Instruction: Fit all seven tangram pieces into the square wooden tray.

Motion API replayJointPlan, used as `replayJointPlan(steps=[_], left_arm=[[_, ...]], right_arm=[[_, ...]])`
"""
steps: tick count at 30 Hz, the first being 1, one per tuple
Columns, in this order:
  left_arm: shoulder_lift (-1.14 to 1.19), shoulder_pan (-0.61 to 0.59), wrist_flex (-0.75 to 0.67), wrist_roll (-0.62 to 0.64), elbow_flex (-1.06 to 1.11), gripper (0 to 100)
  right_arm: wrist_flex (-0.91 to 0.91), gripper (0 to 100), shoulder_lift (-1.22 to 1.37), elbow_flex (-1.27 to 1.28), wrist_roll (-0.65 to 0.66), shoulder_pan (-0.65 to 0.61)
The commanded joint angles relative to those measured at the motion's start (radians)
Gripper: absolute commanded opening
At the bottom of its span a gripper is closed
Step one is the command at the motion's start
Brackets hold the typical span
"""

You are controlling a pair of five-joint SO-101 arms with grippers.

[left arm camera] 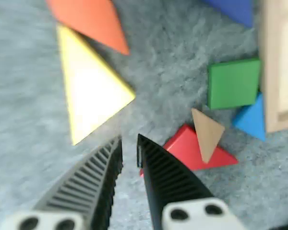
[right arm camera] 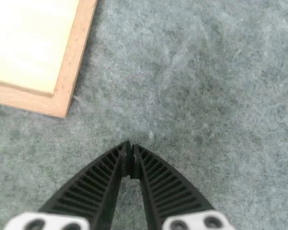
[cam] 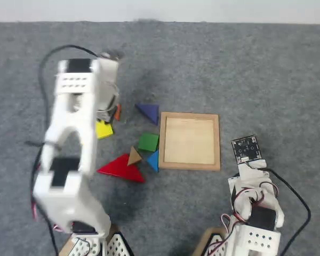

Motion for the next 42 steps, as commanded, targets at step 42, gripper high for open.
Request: replayJointPlan(steps=[42], left_arm=[[0.298, -0.057, -0.399, -0.160, 0.202, 24]], right_arm=[[-0.005, 0.9, -0.015, 0.018, 0.015, 0.016]])
